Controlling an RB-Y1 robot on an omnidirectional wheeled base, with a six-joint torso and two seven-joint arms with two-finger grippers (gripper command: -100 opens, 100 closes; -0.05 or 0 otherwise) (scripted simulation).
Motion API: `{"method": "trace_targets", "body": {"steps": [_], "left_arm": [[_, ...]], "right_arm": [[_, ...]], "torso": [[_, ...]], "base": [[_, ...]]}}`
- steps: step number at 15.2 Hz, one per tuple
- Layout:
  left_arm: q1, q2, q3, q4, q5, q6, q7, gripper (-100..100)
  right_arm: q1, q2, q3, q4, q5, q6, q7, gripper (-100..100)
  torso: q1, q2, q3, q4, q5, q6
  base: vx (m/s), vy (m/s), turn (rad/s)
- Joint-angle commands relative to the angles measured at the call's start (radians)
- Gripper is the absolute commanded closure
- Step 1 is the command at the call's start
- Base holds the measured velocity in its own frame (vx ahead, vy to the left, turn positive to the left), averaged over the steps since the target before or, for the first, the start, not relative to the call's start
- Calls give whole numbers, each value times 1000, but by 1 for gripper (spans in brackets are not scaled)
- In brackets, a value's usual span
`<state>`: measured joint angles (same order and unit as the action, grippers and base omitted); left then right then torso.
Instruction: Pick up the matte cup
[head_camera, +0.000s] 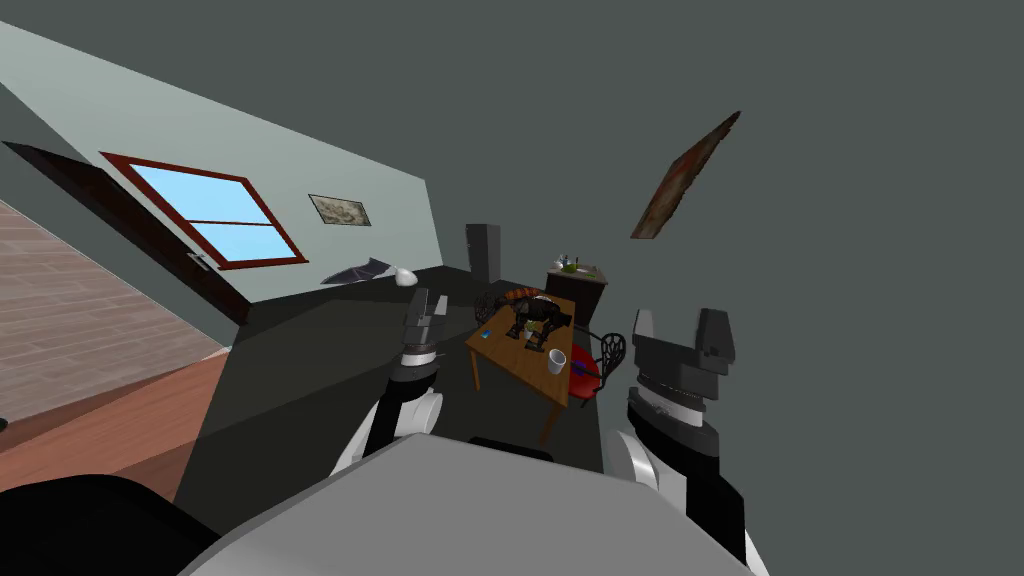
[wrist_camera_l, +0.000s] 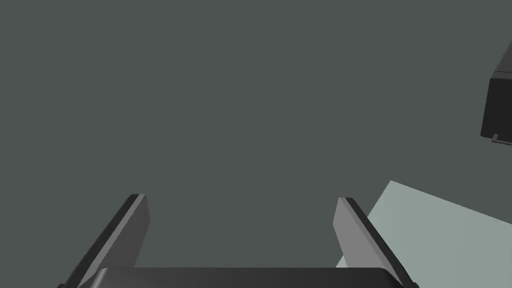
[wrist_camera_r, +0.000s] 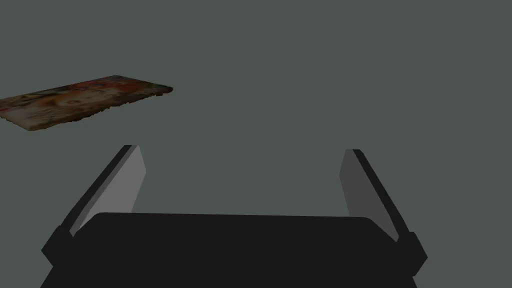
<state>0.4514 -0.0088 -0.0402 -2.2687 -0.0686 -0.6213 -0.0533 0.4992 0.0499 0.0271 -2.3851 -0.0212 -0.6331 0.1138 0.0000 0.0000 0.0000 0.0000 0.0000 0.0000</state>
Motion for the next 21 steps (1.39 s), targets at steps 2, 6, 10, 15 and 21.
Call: {"method": "trace_targets", "body": {"steps": [2, 6, 10, 15, 21], "left_arm": [[0, 0, 0, 0, 0, 0, 0, 0], [0, 0, 0, 0, 0, 0, 0, 0], [0, 0, 0, 0, 0, 0, 0, 0], [0, 0, 0, 0, 0, 0, 0, 0], [0, 0, 0, 0, 0, 0, 0, 0]], "right_arm": [[-1, -64, -5, 31, 17, 1, -2, -100], [-1, -142, -13, 76, 43, 3, -4, -100], [-1, -224, -22, 139, 79, 4, -7, -100], [0, -333, -34, 247, 150, 5, -13, -100], [2, -433, -41, 354, 207, 4, -17, -100]], "torso": [[0, 0, 0, 0, 0, 0], [1, 1, 0, 0, 0, 0], [2, 1, 0, 0, 0, 0], [3, 0, 0, 0, 1, 0], [2, 0, 0, 0, 0, 0]], "base": [[-6, 14, 69], [-12, 26, 69], [-12, 39, 120], [-5, 47, 146], [2, 40, 134]]}}
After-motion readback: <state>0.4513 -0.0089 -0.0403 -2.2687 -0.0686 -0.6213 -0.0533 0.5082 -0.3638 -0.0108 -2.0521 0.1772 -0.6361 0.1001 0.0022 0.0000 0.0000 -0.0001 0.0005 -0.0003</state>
